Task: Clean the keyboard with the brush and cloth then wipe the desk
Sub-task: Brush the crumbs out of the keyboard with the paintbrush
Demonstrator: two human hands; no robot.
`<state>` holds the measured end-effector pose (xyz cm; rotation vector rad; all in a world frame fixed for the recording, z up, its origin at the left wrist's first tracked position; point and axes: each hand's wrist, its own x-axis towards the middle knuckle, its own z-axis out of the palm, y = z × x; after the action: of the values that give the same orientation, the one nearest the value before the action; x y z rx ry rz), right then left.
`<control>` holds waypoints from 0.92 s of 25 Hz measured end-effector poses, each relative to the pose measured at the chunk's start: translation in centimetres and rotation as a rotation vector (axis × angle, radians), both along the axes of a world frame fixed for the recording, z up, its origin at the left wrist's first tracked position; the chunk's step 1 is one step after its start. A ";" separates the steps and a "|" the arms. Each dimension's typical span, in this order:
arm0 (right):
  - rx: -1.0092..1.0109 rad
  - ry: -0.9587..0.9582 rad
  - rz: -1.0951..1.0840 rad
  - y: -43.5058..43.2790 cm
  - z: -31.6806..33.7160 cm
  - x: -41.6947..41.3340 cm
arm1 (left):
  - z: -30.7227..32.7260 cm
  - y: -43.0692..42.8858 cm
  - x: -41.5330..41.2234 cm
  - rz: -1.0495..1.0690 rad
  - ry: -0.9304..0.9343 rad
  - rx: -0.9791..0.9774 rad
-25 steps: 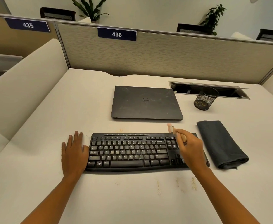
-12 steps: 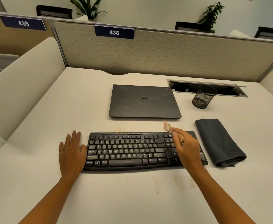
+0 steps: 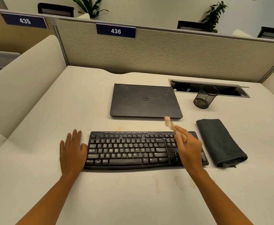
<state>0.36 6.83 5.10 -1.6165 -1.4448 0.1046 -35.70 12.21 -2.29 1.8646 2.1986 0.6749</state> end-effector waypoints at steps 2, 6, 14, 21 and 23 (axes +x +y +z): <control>0.031 -0.029 -0.029 -1.2 -0.2 0.0 | 0.1 0.1 0.1 0.001 0.000 0.002; -0.043 -0.066 0.011 -0.3 -0.9 -0.3 | 0.0 0.0 0.1 0.000 -0.003 0.004; -0.027 -0.074 0.066 -0.6 -0.9 -0.7 | 0.0 0.1 0.1 0.001 0.006 0.009; 0.015 -0.078 0.049 -1.0 -0.9 -0.7 | 0.1 0.0 0.2 0.002 0.003 0.009; 0.004 -0.111 0.079 -1.7 -1.0 -0.8 | 0.1 0.1 0.2 0.005 0.003 0.007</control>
<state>-0.49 5.13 4.07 -1.5834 -1.5937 0.0578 -35.54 12.27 -2.15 1.8655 2.2061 0.6820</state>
